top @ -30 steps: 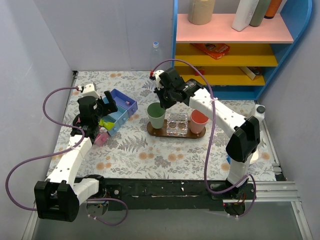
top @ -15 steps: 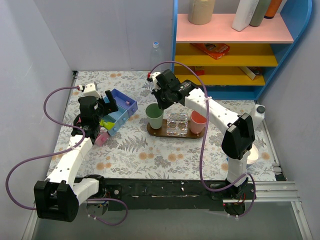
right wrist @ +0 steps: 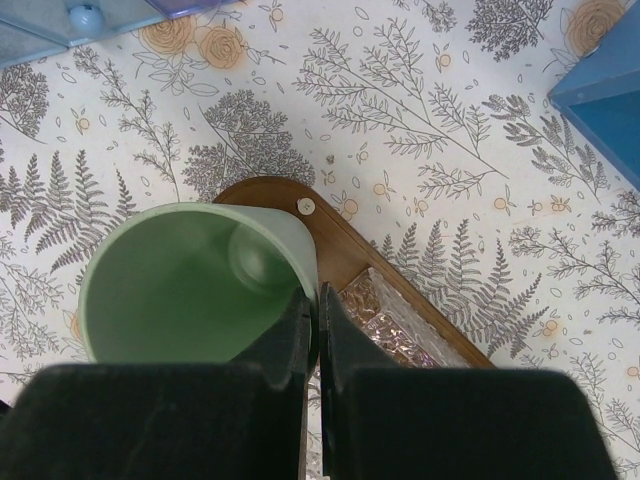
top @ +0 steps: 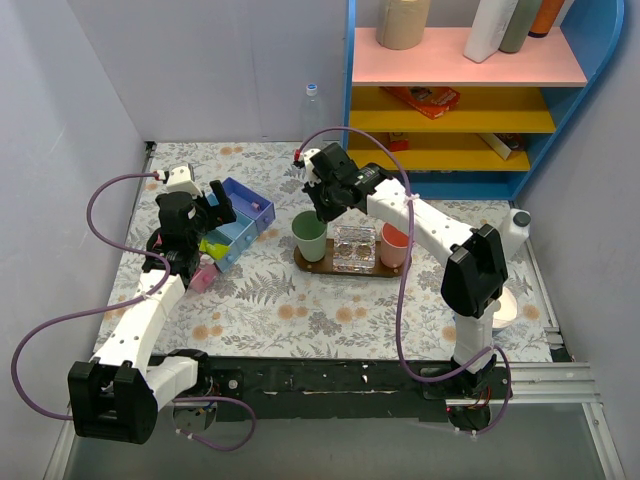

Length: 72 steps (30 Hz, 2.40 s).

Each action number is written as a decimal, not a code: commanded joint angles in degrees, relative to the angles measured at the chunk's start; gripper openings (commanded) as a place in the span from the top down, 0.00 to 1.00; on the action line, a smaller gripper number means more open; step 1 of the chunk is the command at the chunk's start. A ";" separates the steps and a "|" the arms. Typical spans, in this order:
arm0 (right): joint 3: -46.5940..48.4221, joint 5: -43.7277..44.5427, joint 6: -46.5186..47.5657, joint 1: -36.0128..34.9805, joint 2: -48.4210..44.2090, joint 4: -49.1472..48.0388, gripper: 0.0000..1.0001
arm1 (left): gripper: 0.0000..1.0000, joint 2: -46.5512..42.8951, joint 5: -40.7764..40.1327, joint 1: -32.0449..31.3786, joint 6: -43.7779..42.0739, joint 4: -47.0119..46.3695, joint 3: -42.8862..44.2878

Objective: Prepare toiletry sets of a toothbrush and toothpaste on the tray

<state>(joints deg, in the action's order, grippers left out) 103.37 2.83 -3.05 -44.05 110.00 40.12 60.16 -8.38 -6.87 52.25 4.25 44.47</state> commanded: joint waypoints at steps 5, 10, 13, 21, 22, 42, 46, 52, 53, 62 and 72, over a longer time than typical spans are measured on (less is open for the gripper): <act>-1.68 -0.02 -0.82 -0.24 -0.48 -1.97 0.99 | 0.02 -1.01 -0.23 -0.25 -1.01 -1.00 0.09; -2.03 -0.19 -0.99 -0.24 -0.22 -1.98 0.99 | 0.02 -1.01 -0.23 -0.25 -1.10 -1.00 0.09; -1.86 -0.19 -0.99 -0.33 0.04 -1.36 0.99 | 0.02 -1.01 -0.23 -0.25 -1.18 -1.00 0.00; -1.68 0.77 -0.99 -0.33 -0.22 -0.74 0.78 | 0.02 -1.01 -0.14 -0.25 -1.18 -1.00 0.00; -1.60 0.86 -1.08 -0.33 -0.31 -0.83 0.75 | 0.02 -1.01 -0.14 -0.25 -1.18 -1.00 0.00; -0.54 1.92 0.06 -0.33 -3.38 -2.41 0.32 | 0.02 -1.19 -0.06 -0.42 -1.54 -1.00 -0.17; -1.94 1.83 0.06 -0.33 -5.13 -3.99 0.31 | 0.02 -1.10 0.03 -0.60 -1.54 -1.00 -0.26; -4.41 3.49 -0.47 -0.24 -8.30 -7.16 0.31 | 0.02 -0.92 0.21 -0.60 -1.36 -1.09 -0.26; -4.93 3.76 -0.55 -0.24 -8.65 -7.33 0.31 | 0.02 -0.92 0.30 -0.60 -1.36 -1.17 -0.43; -11.69 4.20 -1.70 0.63 -17.26 -11.90 0.35 | 0.02 -0.31 0.91 -0.68 0.39 -0.74 -0.35; -22.24 1.21 -1.70 5.38 -28.42 -14.54 0.45 | 0.10 -0.30 -3.13 6.42 13.13 9.44 0.71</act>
<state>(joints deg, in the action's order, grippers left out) 84.58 5.34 -4.56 -40.34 86.91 28.82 60.40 -9.43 -4.62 58.67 7.49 44.49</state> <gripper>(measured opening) 0.561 0.905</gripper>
